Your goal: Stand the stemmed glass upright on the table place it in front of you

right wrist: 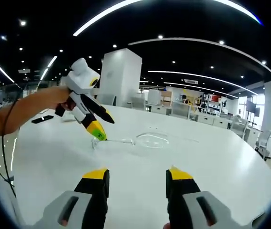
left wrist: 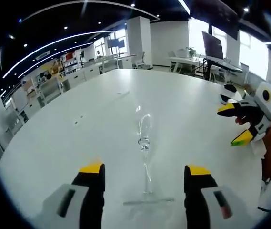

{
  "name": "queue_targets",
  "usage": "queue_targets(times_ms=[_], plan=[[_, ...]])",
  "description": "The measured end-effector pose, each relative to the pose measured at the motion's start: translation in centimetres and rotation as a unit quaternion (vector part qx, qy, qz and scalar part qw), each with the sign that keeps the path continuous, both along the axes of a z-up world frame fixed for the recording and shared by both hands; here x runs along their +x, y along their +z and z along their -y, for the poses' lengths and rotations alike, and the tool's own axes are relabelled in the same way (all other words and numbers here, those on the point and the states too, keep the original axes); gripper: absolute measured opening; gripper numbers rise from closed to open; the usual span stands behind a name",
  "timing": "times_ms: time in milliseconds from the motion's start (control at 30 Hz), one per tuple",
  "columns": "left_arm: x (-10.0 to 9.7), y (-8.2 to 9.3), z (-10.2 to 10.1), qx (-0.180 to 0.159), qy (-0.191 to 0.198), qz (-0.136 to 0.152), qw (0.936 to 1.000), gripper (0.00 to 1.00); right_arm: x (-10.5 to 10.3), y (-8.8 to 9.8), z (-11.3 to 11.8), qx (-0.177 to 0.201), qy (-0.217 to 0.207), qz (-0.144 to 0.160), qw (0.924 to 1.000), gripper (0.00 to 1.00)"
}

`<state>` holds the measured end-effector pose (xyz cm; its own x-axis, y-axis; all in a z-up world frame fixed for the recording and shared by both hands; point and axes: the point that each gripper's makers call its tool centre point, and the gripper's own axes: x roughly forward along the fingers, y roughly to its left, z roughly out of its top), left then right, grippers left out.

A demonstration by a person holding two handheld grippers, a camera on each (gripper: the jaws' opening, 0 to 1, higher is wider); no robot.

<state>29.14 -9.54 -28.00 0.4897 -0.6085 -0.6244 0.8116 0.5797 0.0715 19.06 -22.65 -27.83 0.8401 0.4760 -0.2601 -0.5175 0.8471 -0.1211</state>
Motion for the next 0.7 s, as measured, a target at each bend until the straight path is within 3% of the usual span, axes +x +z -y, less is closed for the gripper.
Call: queue_targets(times_ms=[700], plan=[[0.49,-0.5,0.99,0.005,-0.006,-0.01,0.9999,0.64,0.23,-0.2,0.18,-0.001,-0.001,-0.002,1.0,0.5]])
